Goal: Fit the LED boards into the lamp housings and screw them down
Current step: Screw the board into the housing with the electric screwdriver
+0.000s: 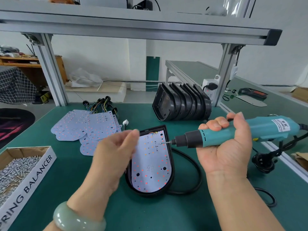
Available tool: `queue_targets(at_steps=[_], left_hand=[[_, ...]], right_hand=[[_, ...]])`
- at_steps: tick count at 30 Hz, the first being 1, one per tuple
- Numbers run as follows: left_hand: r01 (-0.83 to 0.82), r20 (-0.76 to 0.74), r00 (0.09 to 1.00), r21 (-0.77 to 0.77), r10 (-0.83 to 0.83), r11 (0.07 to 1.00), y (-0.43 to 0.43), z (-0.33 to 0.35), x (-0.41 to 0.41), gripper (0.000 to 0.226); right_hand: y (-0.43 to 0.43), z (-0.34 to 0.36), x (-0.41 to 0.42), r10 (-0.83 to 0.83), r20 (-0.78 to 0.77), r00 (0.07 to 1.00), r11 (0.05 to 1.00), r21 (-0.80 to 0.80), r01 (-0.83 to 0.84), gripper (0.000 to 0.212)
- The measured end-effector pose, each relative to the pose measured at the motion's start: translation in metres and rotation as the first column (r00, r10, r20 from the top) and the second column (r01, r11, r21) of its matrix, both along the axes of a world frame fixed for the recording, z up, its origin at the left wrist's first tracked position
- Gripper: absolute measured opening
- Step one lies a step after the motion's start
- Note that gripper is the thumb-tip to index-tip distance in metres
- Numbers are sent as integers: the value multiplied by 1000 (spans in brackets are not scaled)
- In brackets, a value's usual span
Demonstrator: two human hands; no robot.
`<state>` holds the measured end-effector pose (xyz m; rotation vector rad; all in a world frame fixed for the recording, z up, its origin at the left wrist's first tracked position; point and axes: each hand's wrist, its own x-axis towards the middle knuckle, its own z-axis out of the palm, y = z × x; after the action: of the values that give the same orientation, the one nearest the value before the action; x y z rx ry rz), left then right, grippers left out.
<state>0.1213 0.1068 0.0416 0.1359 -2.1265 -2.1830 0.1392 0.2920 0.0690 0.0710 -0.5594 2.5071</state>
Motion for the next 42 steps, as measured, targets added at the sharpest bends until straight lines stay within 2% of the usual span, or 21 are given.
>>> queue_targets(at_steps=[1,2,3,5,6,8,12,15,18,29,36,42], left_hand=[[-96,11,995,-155,99,983,-7,-4,-7,50],[-117,49,990,-263,135,958,-12,-8,-12,52],[-77,92,989,-332,114,940,-12,-10,-14,50],[69,155,988,-414,-4,908,-7,-11,-23,19],[112,172,984,-448,-37,887,-2,-12,-28,18],[175,219,973,-508,-70,843,9,-13,-40,33],[294,360,932,-683,-42,669,20,-8,-49,48],[365,420,904,-663,-78,653,24,-8,-56,39],[376,417,905,-688,-86,620,28,-7,-60,34],[306,338,940,-764,-52,569,30,-7,-58,44],[301,338,940,-756,-46,581,31,-8,-56,43],[289,329,944,-760,-40,582,32,-6,-54,44]], right_hand=[[2,0,0,-11,3,1000,1000,3,11,16],[4,-1,-1,-25,5,1000,1000,5,25,16],[6,-1,-2,-39,8,999,999,7,39,17],[9,-3,-4,-71,27,997,997,15,70,19],[9,-3,-6,-86,42,995,996,22,85,20],[10,-5,-8,-109,67,992,994,40,106,20],[16,-11,-14,-138,100,985,989,74,131,17],[22,-14,-21,-182,107,977,977,128,168,15],[25,-11,-33,-228,104,968,955,216,201,13],[18,-14,-65,-237,138,962,902,398,165,26],[18,-20,-72,-243,177,954,862,490,129,17],[11,-11,-81,-215,144,966,792,605,87,13]])
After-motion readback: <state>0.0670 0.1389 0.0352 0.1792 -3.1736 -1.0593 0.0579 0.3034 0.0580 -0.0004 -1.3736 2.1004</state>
